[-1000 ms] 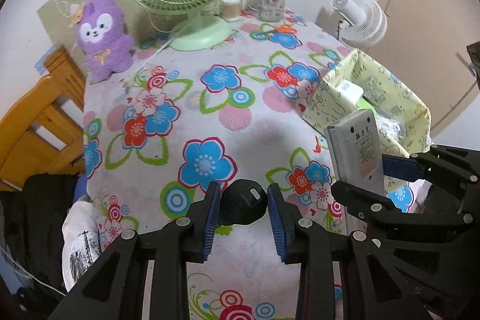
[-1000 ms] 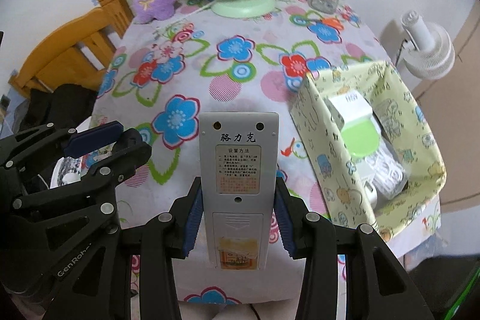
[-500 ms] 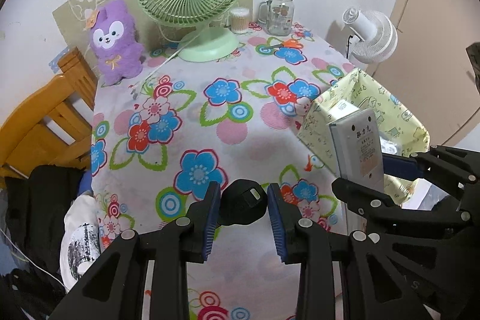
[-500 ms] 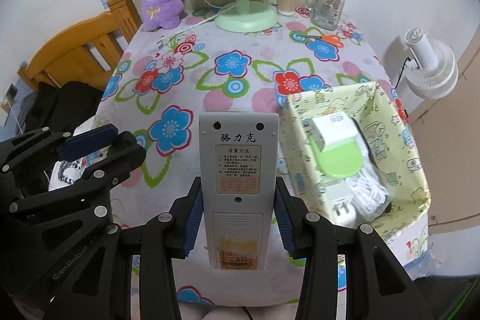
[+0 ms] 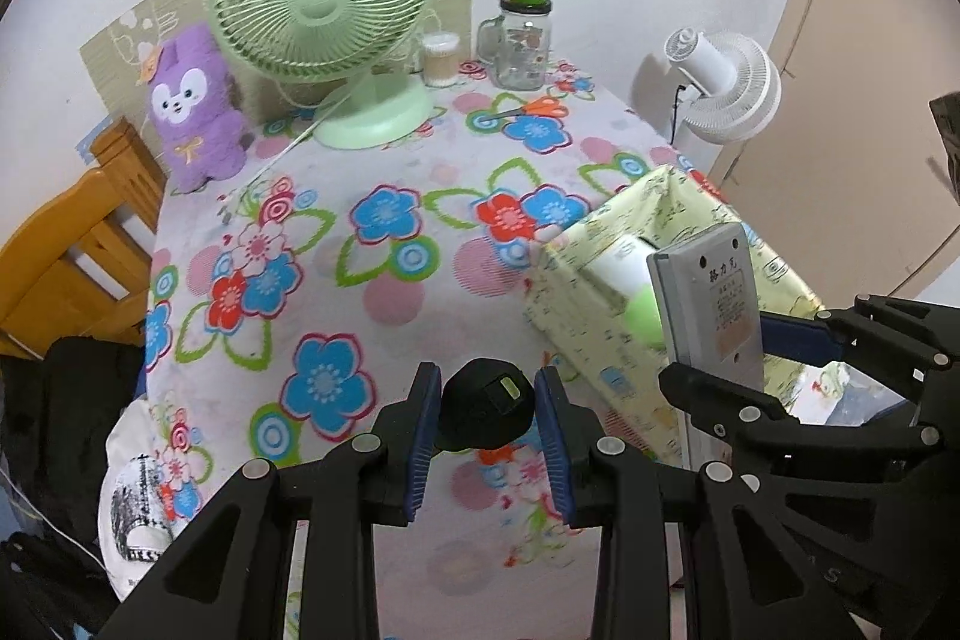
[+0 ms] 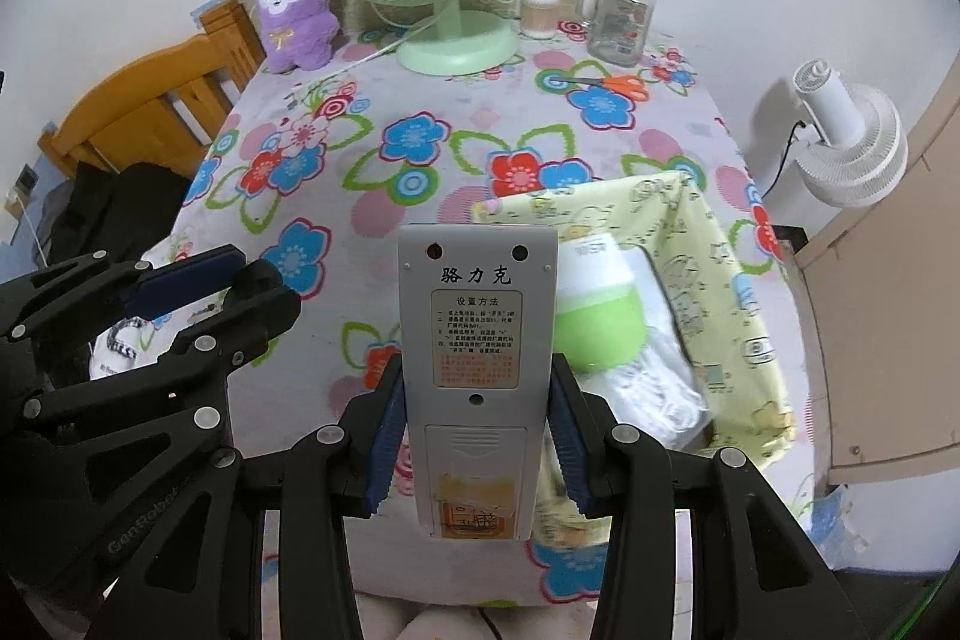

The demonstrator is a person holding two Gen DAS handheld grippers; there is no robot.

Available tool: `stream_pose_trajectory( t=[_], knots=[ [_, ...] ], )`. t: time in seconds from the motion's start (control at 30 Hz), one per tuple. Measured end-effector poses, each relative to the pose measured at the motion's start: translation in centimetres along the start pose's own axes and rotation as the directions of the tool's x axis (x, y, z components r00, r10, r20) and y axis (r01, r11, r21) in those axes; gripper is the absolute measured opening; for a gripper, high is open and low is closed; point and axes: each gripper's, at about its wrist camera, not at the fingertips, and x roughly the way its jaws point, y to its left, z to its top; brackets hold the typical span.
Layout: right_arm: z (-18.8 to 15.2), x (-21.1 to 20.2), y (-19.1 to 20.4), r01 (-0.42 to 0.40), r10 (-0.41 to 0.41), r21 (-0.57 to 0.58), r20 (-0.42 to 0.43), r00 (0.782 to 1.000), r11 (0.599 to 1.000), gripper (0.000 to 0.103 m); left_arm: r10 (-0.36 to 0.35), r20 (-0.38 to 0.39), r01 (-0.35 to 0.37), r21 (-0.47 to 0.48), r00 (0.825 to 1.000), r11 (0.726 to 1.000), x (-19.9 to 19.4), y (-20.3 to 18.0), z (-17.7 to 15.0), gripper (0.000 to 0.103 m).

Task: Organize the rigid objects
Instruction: 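Carry the black key and white remote toward the storage box with both tools, then lower the white remote into the box and open the right tool while the left tool holds the key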

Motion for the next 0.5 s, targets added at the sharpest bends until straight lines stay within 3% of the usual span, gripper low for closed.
stream_pose_trajectory(
  t=[0.5],
  knots=[
    [0.5,0.6,-8.0,0.022,-0.022,0.005,-0.025,0.999,1.000,0.047,-0.033,0.006,0.033,-0.018,0.999,0.999,2.5,-6.0,2.8,0.032]
  ],
)
